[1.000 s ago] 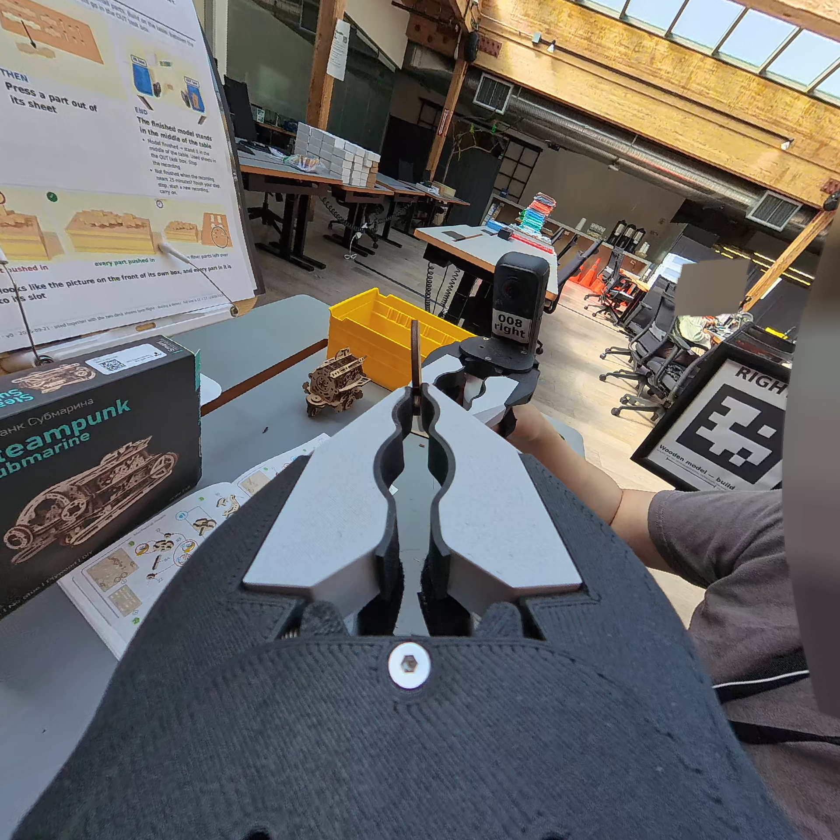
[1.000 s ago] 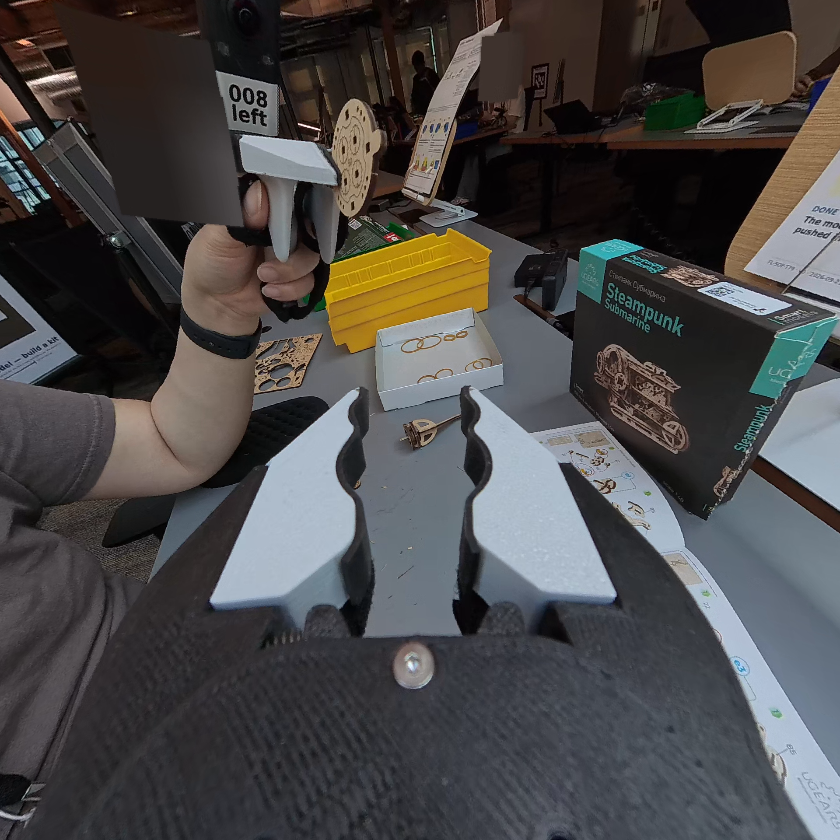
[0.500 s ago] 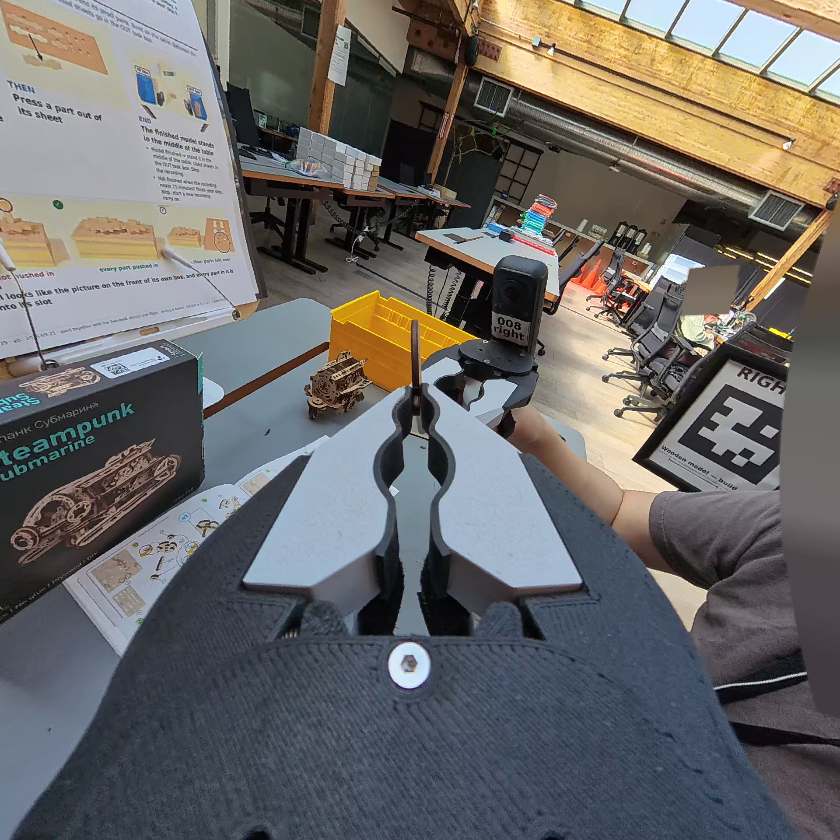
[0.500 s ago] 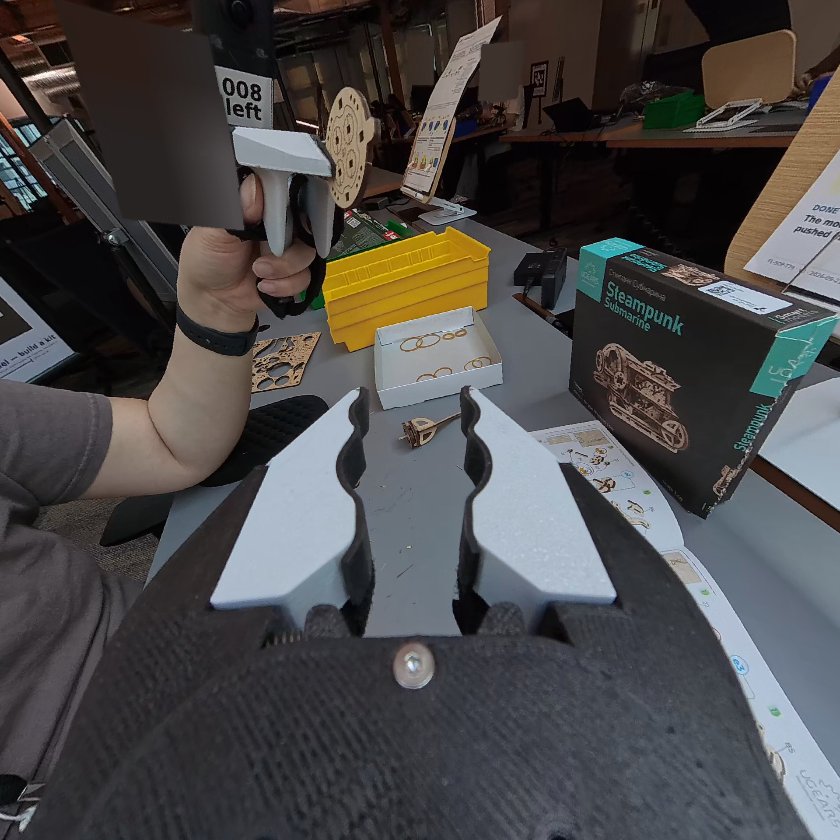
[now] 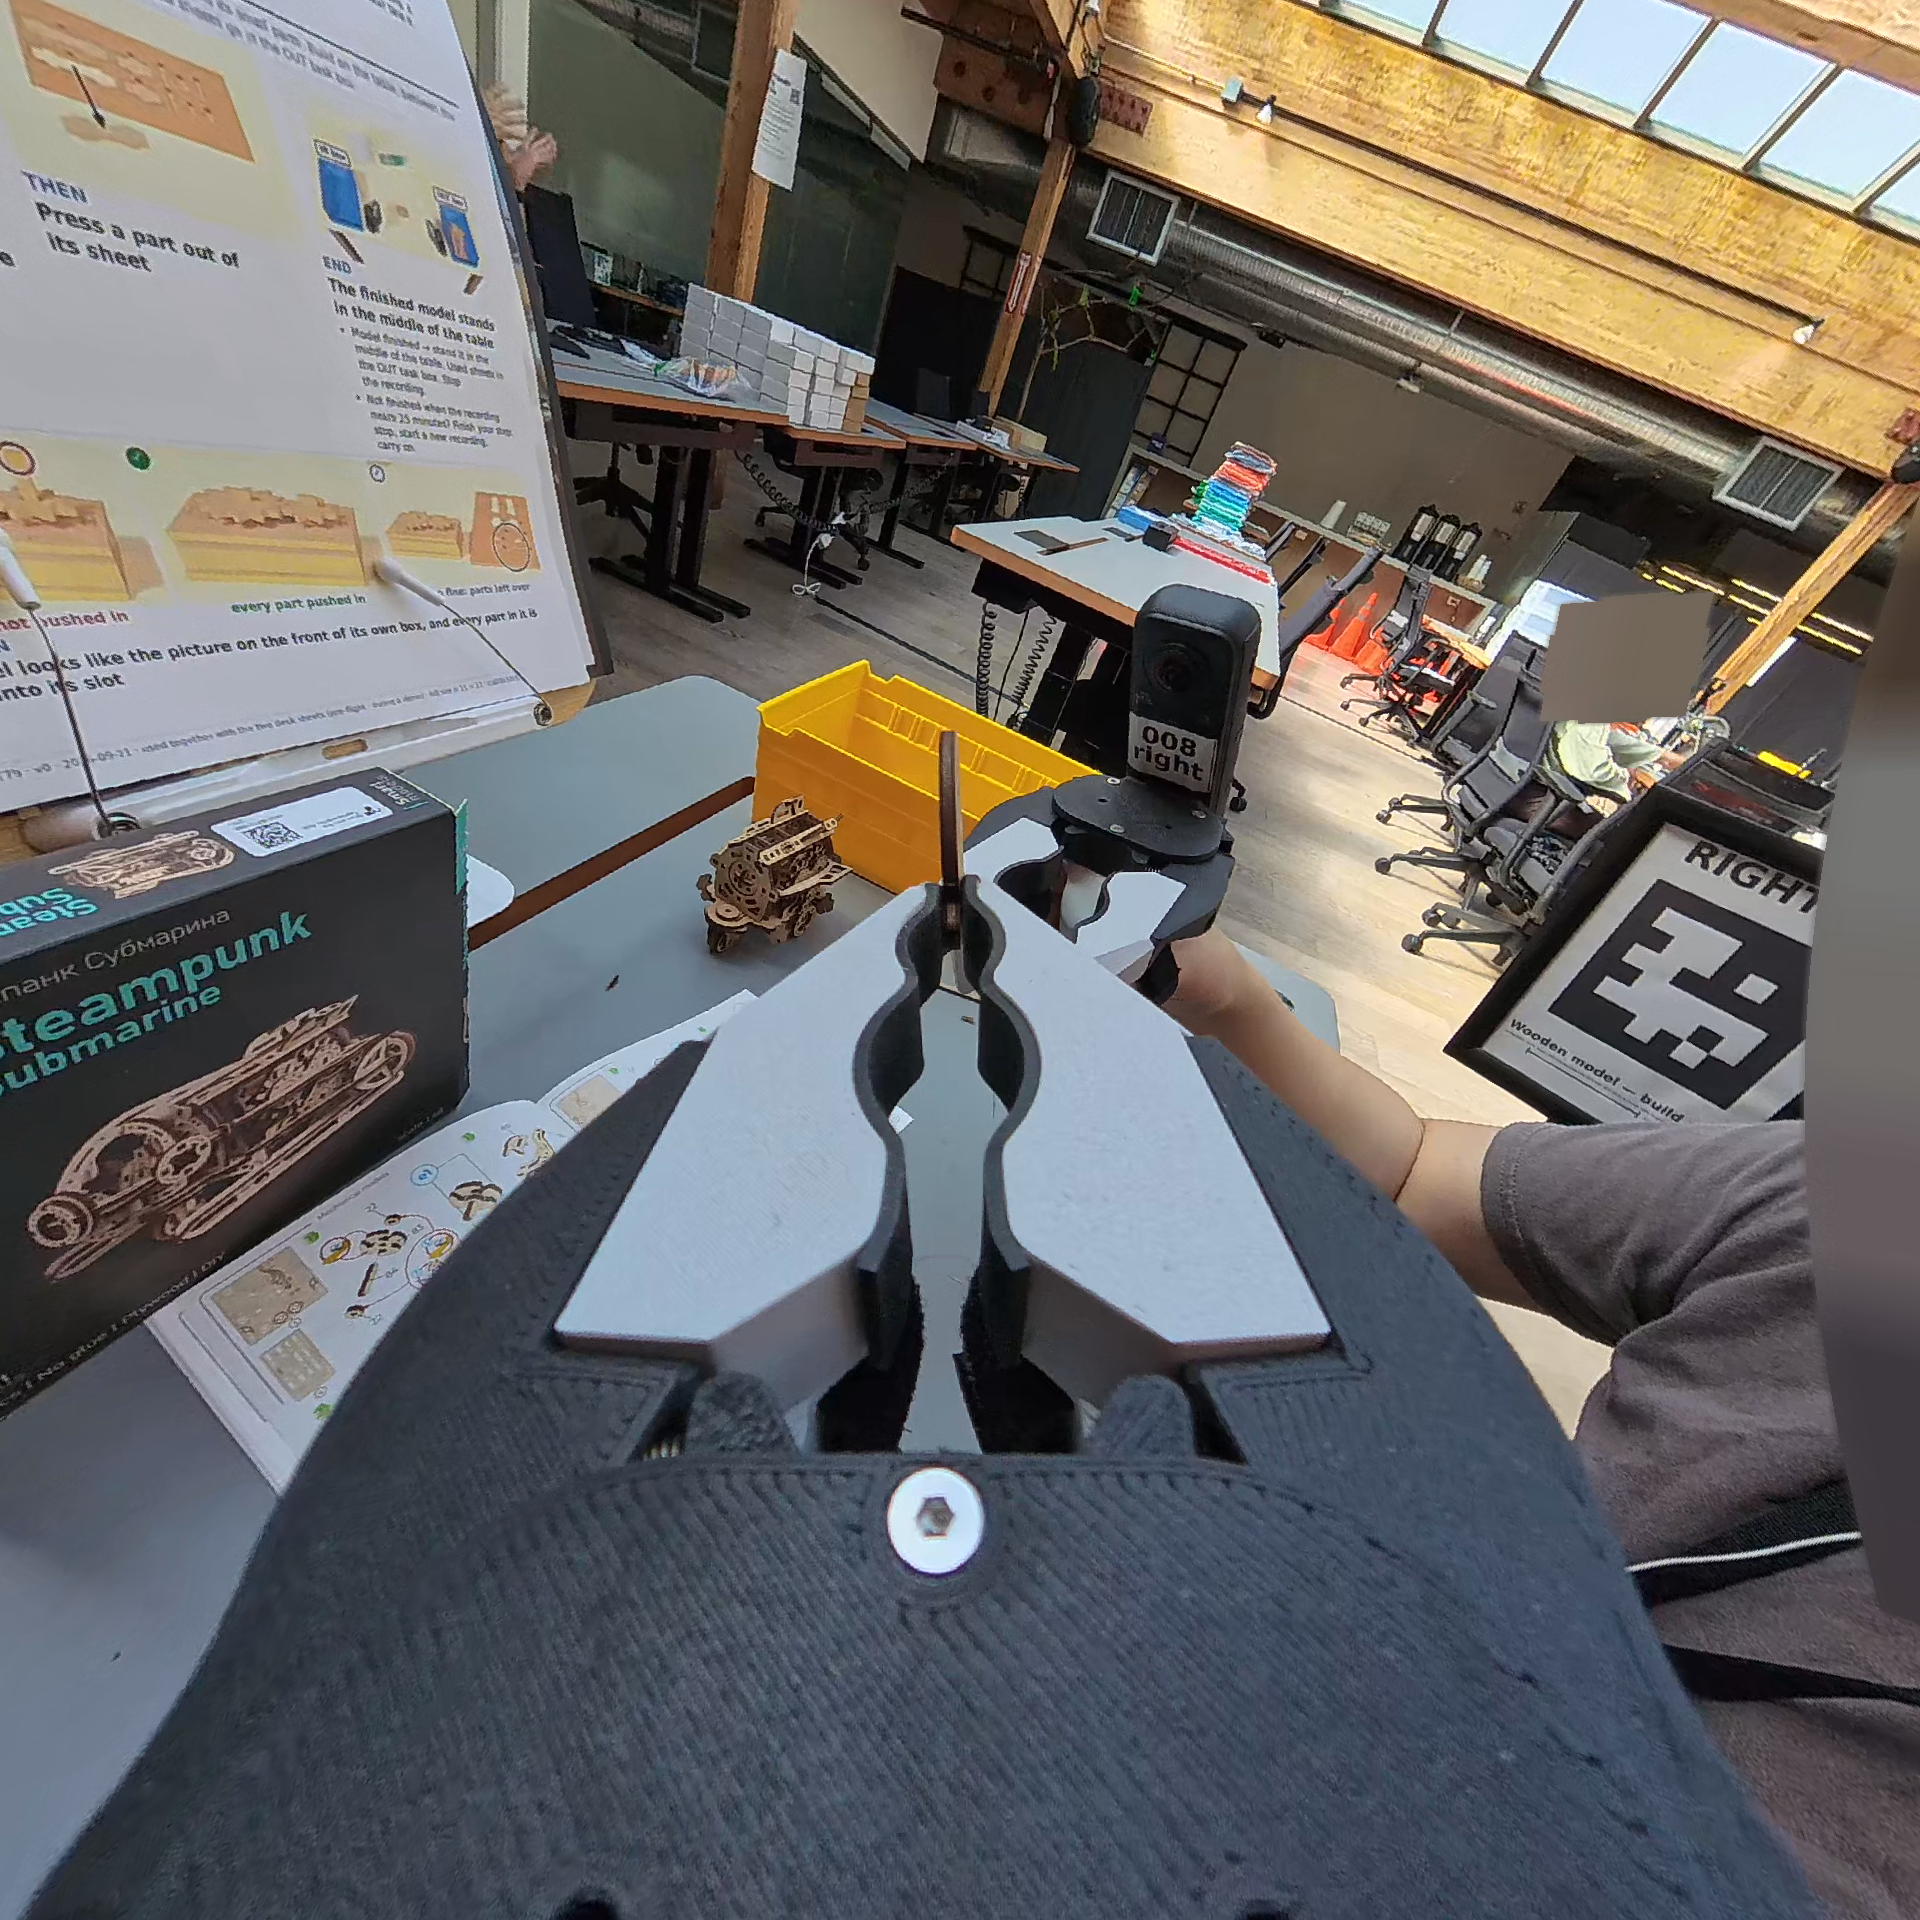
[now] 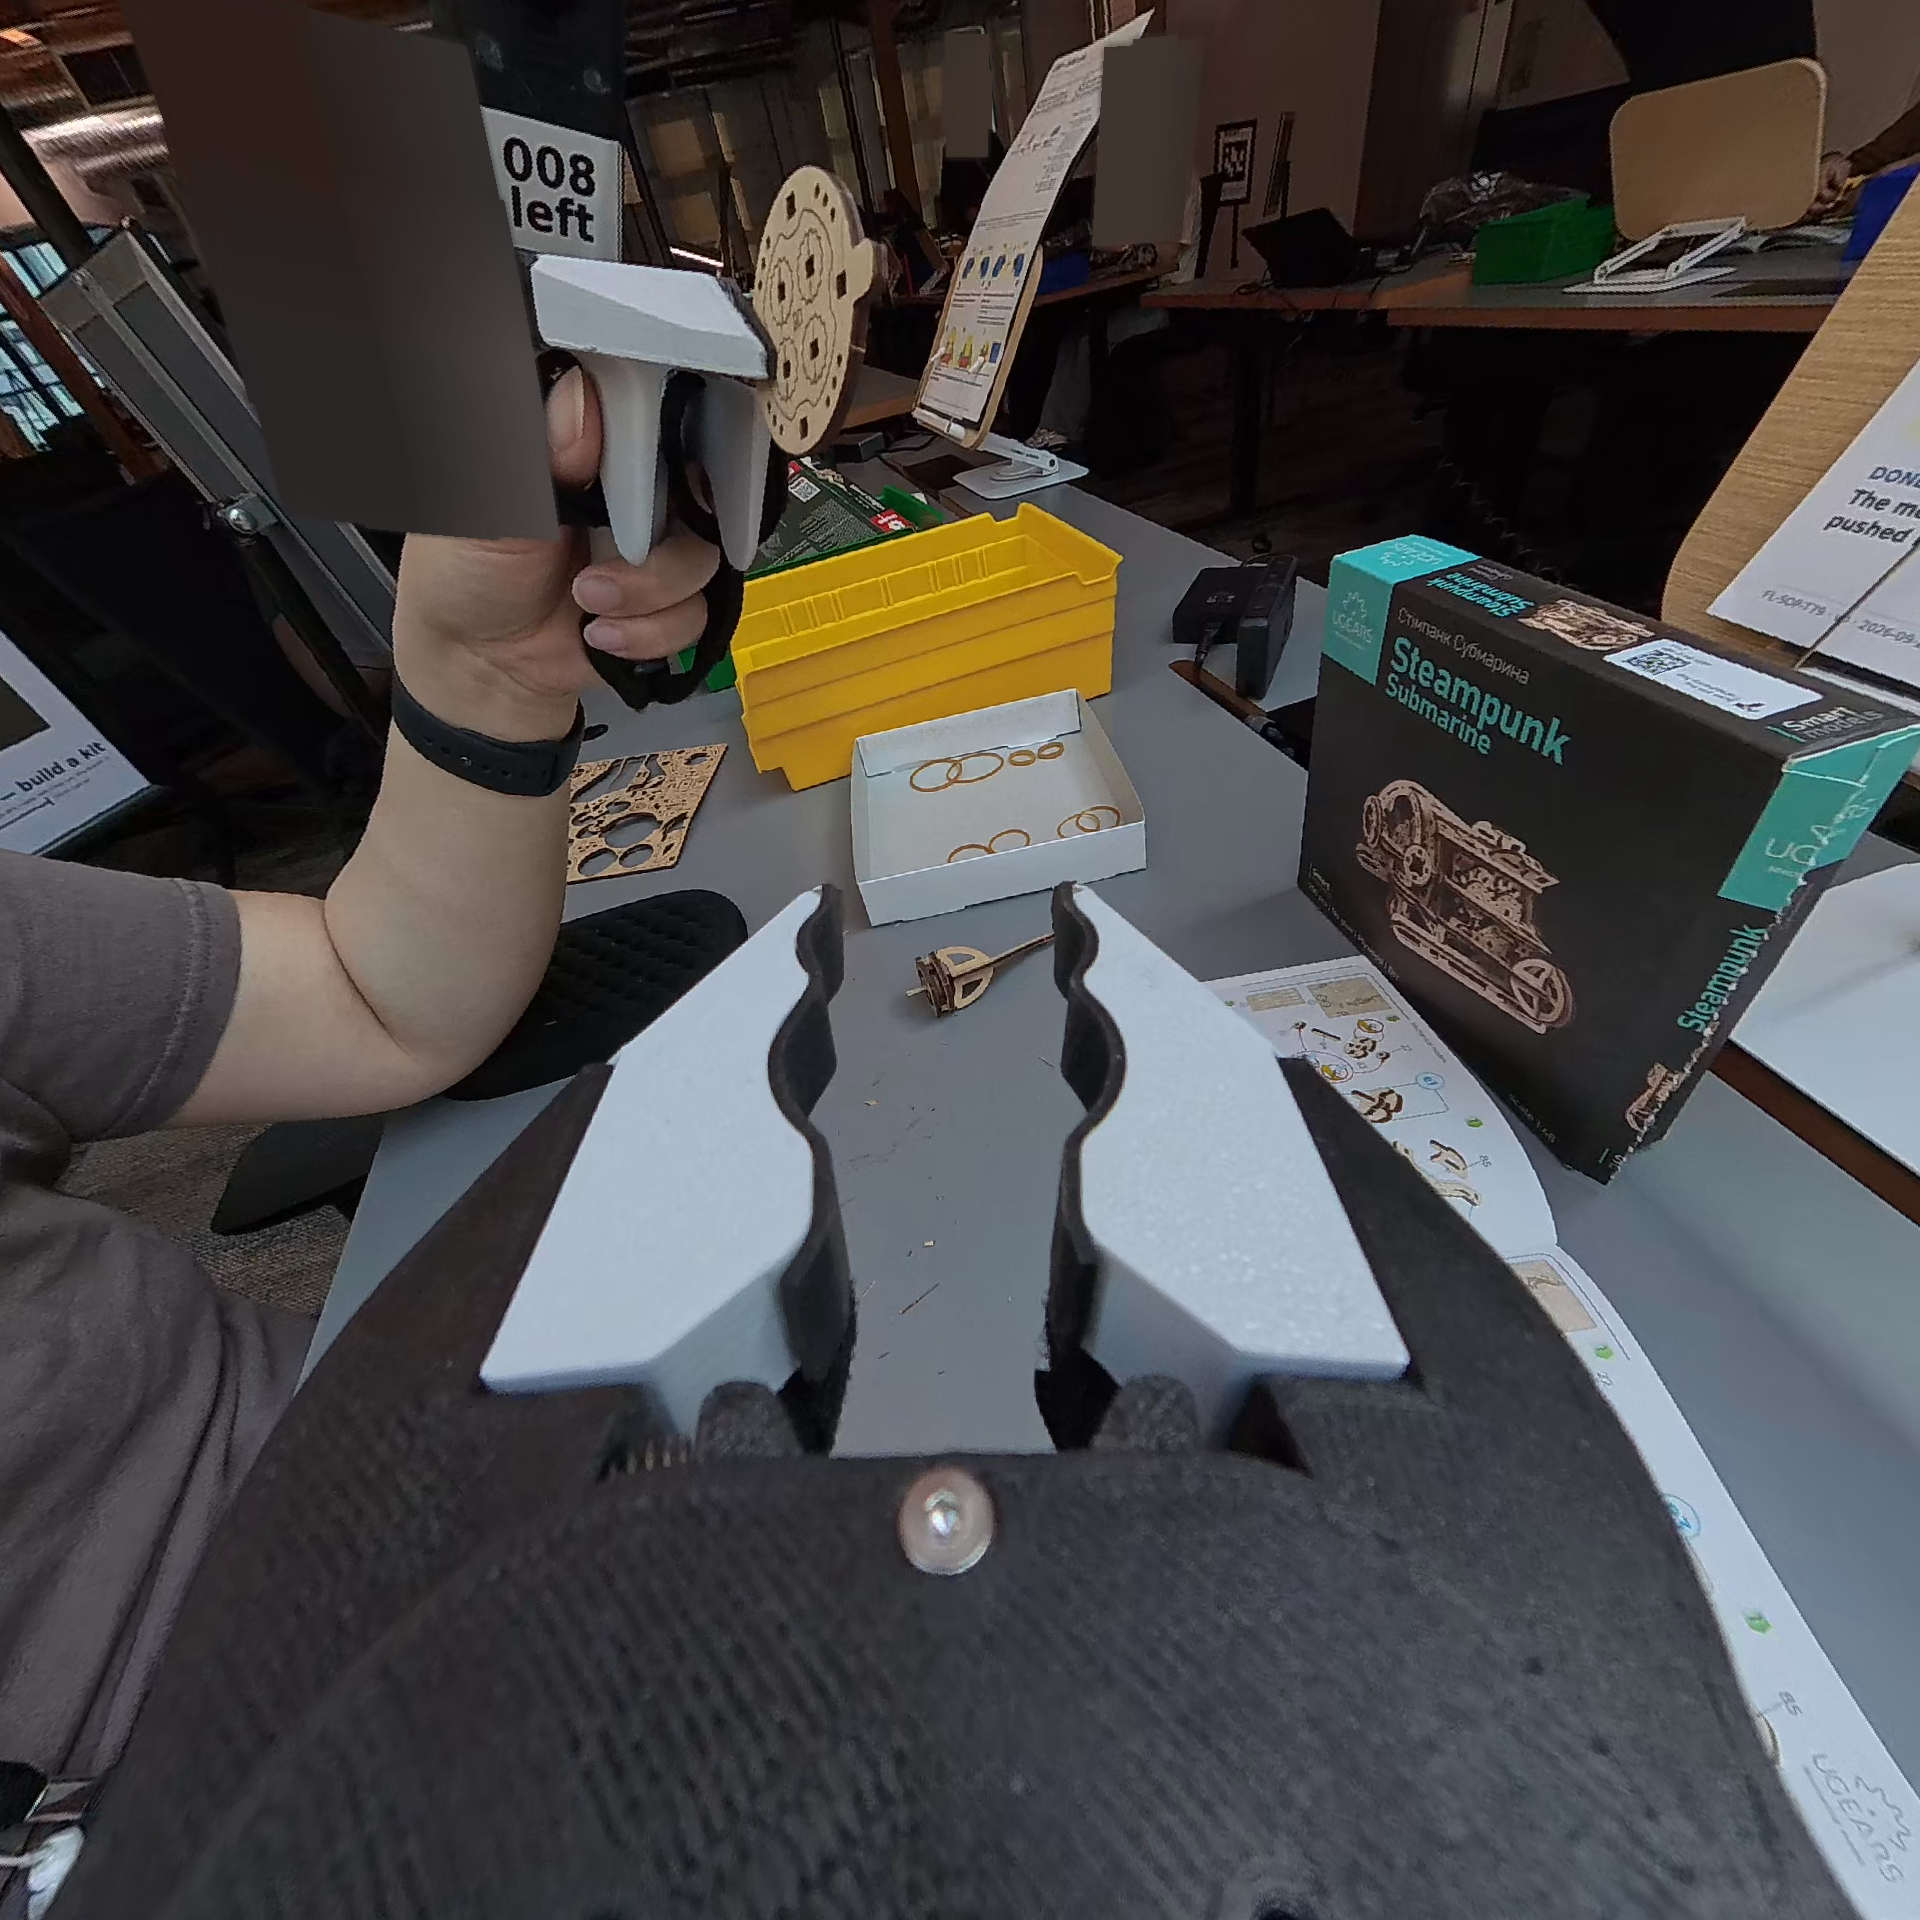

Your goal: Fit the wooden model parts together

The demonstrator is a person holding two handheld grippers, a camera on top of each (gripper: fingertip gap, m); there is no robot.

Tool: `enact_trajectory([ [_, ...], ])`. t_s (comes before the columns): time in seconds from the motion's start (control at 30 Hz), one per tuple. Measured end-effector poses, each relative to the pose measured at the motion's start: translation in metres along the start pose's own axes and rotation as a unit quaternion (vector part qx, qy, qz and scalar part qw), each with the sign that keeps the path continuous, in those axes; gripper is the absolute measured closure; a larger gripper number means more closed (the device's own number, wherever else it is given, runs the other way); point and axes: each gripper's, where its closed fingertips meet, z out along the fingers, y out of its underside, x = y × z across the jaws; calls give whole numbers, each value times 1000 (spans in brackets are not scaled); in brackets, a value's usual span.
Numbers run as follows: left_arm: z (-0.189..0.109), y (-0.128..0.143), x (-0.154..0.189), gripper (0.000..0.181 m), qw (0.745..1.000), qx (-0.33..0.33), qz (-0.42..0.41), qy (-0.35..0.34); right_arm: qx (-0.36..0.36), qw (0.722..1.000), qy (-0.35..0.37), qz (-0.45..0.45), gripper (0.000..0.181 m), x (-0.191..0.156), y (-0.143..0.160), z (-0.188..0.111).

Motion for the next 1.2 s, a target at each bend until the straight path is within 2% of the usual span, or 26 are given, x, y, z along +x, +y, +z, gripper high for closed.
enact_trajectory([
  [0.23, 0, 0, -1, 180, 1000, 0, 2, -4, 2, 1000, -5, 7, 141, -2, -1, 0],
  [0.3, -2, -4, -2, 180, 1000, 10, 9, -8, 7, 1000, 3, 27, 138, 0, -10, -6],
  [0.37, -7, -12, -4, 180, 999, 34, 15, -16, 78, 995, 53, 23, 136, 14, -43, -32],
  [0.43, -12, -13, -4, 180, 999, 34, 9, -13, 165, 978, 118, 37, 126, 31, -78, -76],
  [0.5, -14, -14, -4, 181, 999, 37, 3, -9, 208, 969, 136, 13, 127, 25, -98, -108],
  [0.53, -14, -14, -5, 181, 999, 37, 2, -10, 184, 974, 132, -8, 128, 18, -96, -108],
  [0.6, -12, -11, -8, 181, 1000, 27, -4, -12, 43, 996, 68, -26, 130, -9, -60, -82],
  [0.67, -8, -6, -5, 180, 1000, 21, -15, -1, -79, 997, -7, -17, 144, -35, -18, -58],
  [0.7, -5, -4, -2, 180, 1000, 18, -18, 6, -99, 995, -20, -20, 144, -40, -8, -47],
  [0.8, 6, 5, 0, 181, 1000, 0, -11, 6, -115, 993, -20, -21, 141, -37, 4, -23],
  [0.9, 20, 15, 4, 181, 1000, -17, -16, 21, -102, 995, -13, -2, 137, -26, 7, -16],
  [1.03, 39, 31, 9, 180, 998, -42, -17, 43, -72, 997, -24, 18, 128, -16, 1, -25],
  [1.2, 56, 50, 13, 180, 994, -69, -41, 79, 7, 996, -47, 76, 128, -4, -19, -43],
])
